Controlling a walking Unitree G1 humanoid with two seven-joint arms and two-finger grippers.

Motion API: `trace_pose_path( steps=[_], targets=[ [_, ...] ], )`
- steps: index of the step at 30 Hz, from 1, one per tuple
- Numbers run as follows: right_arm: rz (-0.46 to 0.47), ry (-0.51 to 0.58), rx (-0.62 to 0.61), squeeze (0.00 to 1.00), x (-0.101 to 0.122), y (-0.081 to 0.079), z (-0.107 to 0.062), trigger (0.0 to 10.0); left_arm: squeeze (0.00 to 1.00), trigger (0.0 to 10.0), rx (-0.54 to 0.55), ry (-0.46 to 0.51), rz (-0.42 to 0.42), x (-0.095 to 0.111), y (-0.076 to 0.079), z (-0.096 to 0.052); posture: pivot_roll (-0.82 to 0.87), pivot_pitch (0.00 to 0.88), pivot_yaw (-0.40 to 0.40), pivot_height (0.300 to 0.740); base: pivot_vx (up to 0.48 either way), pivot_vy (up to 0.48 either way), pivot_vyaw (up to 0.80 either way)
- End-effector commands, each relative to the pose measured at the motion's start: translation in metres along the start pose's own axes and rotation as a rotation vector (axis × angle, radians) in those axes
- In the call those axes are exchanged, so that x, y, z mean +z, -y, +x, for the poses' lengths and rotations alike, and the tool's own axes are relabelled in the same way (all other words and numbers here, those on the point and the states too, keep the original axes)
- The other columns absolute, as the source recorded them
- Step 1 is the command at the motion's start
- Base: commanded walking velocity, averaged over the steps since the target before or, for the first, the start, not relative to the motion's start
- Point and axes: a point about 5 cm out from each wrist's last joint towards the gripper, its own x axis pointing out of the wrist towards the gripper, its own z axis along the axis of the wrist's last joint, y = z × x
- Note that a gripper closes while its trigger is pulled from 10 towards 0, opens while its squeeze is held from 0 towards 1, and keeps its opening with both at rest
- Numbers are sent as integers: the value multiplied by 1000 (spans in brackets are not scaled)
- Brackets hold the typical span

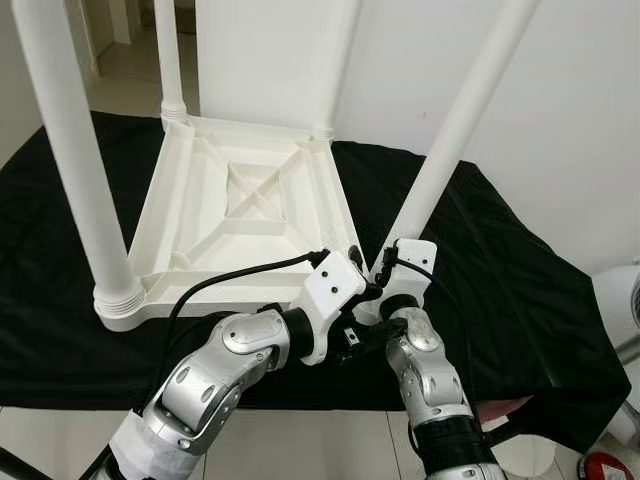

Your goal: Building children table

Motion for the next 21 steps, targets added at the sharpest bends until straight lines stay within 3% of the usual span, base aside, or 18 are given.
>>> trace_pose_path(
  steps=[1, 2, 3, 9, 12, 21],
  targets=[
    [1, 3, 43, 1000, 1, 10, -4, 10000, 0, 10000, -2, -35, -8, -6, 0, 1, 45, 0, -159, 740, 0, 0, 0],
    [1, 3, 43, 1000, 1, 10, -4, 10000, 0, 10000, -2, -35, -8, -6, 0, 1, 45, 0, -159, 740, 0, 0, 0],
    [-20, -7, 101, 0, -1, 16, -7, 10000, 0, 10000, -2, -35, -9, -6, 0, 1, 43, 0, -157, 740, 0, 0, 0],
    [-150, -64, 286, 0, -10, 48, -6, 10000, 0, 10000, -3, -35, -9, -5, -1, 1, 31, 0, -145, 740, 0, 0, 0],
    [-165, -82, 360, 0, -9, 57, -2, 10000, 0, 10000, -4, -33, -8, -5, -1, 1, 32, 0, -140, 740, 0, 0, 0],
    [-191, -103, 540, 0, -1, 55, 15, 10000, 0, 10000, -2, -34, -3, -3, -3, 1, 42, 0, -135, 740, 0, 0, 0]
  ],
)
